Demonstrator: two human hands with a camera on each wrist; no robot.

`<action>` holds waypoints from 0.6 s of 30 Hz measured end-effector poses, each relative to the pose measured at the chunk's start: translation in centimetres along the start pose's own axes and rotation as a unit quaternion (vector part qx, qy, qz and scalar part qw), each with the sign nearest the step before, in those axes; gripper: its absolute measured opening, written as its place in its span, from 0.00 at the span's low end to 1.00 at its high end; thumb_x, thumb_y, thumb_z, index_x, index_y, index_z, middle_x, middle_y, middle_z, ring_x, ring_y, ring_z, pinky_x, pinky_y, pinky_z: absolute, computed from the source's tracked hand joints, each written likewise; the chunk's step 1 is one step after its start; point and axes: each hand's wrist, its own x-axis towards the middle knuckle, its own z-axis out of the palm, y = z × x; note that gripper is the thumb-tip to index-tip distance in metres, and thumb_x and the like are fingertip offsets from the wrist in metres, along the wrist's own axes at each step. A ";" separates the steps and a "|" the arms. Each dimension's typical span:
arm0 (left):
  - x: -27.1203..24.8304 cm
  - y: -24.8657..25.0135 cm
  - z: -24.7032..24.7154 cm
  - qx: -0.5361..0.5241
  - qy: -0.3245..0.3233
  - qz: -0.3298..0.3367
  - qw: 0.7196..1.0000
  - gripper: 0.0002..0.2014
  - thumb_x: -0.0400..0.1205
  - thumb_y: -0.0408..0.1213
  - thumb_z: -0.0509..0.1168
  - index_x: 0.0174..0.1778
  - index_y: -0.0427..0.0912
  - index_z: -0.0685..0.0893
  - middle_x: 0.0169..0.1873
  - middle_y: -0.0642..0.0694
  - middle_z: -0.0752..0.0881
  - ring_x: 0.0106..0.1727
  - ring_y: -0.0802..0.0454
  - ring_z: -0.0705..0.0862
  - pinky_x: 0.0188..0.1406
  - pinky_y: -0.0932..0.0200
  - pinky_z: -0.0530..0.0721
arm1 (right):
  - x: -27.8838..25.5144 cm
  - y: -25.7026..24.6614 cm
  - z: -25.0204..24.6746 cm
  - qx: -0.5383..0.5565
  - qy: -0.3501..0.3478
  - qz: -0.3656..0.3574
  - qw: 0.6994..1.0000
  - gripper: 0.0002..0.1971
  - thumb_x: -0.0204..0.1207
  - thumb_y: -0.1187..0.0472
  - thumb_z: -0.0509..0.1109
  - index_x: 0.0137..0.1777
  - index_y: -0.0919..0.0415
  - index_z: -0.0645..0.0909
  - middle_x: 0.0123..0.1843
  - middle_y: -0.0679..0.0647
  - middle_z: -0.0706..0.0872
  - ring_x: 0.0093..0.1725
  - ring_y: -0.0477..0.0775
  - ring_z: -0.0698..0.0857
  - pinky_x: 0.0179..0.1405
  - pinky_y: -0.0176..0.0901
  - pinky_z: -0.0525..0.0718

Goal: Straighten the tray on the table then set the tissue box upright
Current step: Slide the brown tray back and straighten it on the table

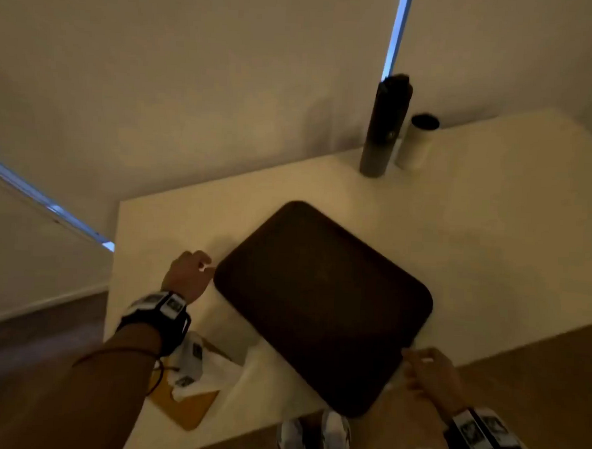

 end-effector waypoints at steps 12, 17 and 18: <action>7.5 4.7 4.7 0.085 -0.087 0.006 0.993 0.23 0.83 0.45 0.57 0.75 0.45 0.73 0.70 0.33 0.75 0.68 0.30 0.76 0.68 0.40 0.76 | 2.8 0.3 1.6 -0.048 0.051 -0.001 0.998 0.09 0.77 0.56 0.71 0.46 0.62 0.79 0.34 0.58 0.88 0.33 0.57 0.88 0.38 0.53 0.87; 8.3 5.7 5.6 0.077 -0.073 0.011 0.994 0.18 0.81 0.33 0.57 0.66 0.36 0.78 0.64 0.30 0.82 0.62 0.30 0.81 0.56 0.45 0.78 | 3.2 0.0 1.7 -0.034 0.057 0.005 0.998 0.04 0.77 0.61 0.70 0.46 0.61 0.78 0.35 0.58 0.88 0.31 0.56 0.86 0.30 0.51 0.87; 8.3 5.7 5.6 0.076 -0.068 0.005 0.995 0.17 0.80 0.31 0.57 0.65 0.35 0.79 0.63 0.30 0.83 0.61 0.30 0.82 0.54 0.46 0.78 | 3.4 -0.3 1.6 -0.033 0.060 0.003 0.998 0.04 0.78 0.61 0.70 0.47 0.60 0.78 0.35 0.58 0.88 0.31 0.56 0.86 0.29 0.50 0.87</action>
